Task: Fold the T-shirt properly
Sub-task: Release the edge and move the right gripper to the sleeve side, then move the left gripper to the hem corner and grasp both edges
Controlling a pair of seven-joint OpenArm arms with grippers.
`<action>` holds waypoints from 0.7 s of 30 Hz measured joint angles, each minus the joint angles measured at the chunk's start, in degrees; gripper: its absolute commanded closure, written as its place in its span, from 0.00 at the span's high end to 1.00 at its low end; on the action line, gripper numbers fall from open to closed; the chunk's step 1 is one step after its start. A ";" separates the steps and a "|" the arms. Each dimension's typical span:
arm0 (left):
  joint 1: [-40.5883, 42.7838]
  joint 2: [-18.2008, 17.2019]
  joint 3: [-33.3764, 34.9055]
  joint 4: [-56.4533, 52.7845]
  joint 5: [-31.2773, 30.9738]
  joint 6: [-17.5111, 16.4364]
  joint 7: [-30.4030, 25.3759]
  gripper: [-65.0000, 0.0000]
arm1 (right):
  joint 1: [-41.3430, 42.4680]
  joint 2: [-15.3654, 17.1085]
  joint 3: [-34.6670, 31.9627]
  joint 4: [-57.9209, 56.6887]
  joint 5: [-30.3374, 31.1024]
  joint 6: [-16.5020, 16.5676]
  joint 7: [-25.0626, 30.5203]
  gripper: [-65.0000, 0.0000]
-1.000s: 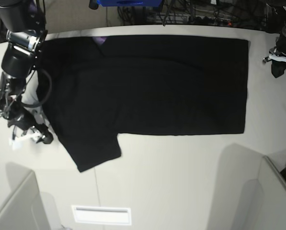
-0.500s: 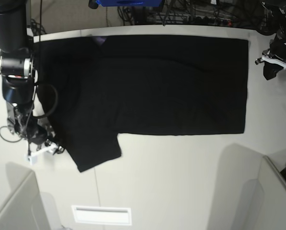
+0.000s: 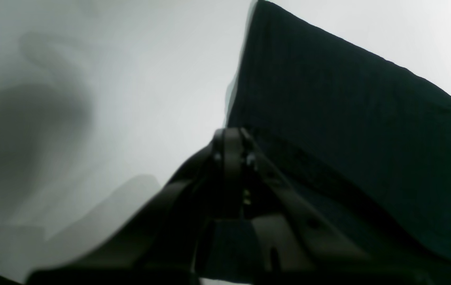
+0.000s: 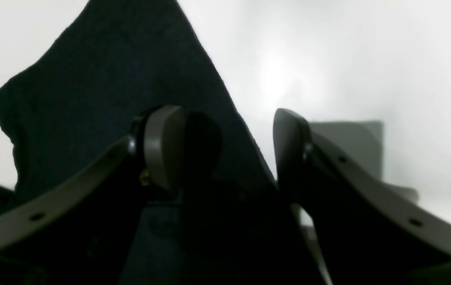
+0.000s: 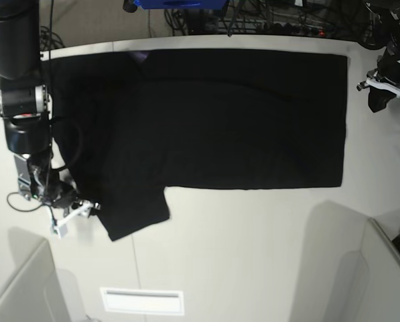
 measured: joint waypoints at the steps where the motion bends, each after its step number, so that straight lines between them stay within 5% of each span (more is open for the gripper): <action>1: 0.00 0.02 0.00 0.00 0.00 0.00 0.00 0.00 | 0.04 0.02 0.00 0.02 0.07 0.02 -0.42 0.51; 12: 0.00 0.02 0.00 0.00 0.02 0.02 0.02 0.00 | 0.07 -0.96 0.00 0.28 0.17 0.11 -0.76 0.51; 21: 0.00 0.00 0.00 -0.02 0.00 0.02 0.00 0.00 | -0.09 -1.46 0.00 1.36 -0.07 0.15 -1.86 0.37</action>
